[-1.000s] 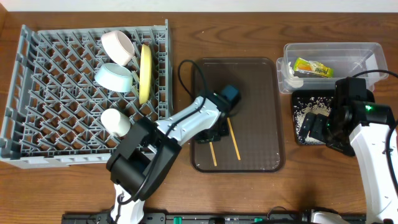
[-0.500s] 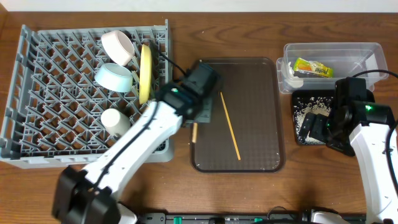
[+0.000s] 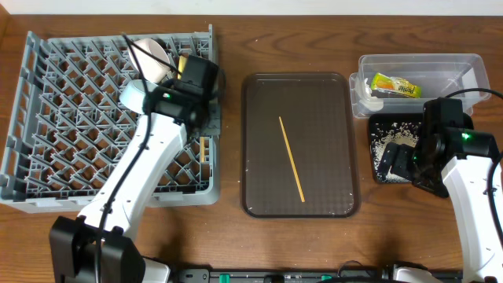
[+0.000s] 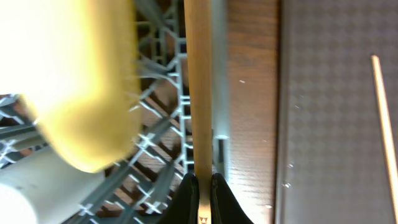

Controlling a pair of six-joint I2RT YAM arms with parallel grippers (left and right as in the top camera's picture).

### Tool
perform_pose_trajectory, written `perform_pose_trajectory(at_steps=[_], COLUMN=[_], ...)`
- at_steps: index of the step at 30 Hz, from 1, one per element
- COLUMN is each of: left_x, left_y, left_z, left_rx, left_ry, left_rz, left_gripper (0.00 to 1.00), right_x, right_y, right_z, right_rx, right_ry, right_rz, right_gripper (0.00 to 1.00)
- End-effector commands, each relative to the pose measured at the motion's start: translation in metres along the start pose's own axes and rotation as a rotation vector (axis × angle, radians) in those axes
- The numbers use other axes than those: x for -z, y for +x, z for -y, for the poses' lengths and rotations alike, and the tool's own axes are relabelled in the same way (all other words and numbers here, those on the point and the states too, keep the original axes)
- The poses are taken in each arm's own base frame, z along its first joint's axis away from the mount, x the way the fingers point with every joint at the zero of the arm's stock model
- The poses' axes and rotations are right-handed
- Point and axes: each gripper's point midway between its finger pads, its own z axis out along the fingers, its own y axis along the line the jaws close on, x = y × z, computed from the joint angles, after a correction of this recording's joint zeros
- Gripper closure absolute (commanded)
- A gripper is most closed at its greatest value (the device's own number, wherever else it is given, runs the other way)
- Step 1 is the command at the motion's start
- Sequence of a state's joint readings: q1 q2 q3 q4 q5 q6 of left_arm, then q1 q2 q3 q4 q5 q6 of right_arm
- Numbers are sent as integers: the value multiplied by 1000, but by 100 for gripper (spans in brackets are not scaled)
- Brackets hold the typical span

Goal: Sort waste into correct bins and load items into the dishwasher rack
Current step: 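Lower the chopstick into the rack's right edge and open left gripper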

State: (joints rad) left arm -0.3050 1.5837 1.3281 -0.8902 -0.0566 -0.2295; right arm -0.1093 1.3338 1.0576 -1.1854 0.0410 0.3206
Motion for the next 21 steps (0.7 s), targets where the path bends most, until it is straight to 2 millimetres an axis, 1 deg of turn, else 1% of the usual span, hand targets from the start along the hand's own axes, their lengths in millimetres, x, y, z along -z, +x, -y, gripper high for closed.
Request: perform_pose_trajectory(at_steps=[1, 5, 9, 13, 14, 16, 17, 18, 21], left_x=[-6, -16, -25, -28, -28, -28, -28, -28, -28], left_y=[-2, -3, -2, -3, -4, -5, -5, -5, -5], left_z=[-14, -18, -17, -17, -17, -16, -16, -16, -16], left_rx=[9, 22, 20, 20, 20, 20, 21, 21, 21], left_ry=[-30, -40, -44, -44, -43, -42, -43, -43, -42], left_rz=[-10, -27, -43, -42, -39, -37, -36, -36, -36], left_gripper=[94, 94, 94, 93, 91, 83, 72, 69, 67], right_x=[5, 5, 5, 5, 5, 5, 5, 5, 5], right_y=[-3, -3, -2, -2, -3, -2, -2, -2, -2], right_z=[2, 1, 3, 2, 3, 2, 2, 2, 2], right_rx=[6, 7, 4, 6, 3, 4, 6, 6, 7], right_ry=[-3, -4, -1, -2, -2, -2, -2, -2, -2], right_rz=[21, 22, 18, 17, 19, 18, 17, 17, 17], right_gripper=[1, 1, 1, 1, 1, 1, 1, 1, 1])
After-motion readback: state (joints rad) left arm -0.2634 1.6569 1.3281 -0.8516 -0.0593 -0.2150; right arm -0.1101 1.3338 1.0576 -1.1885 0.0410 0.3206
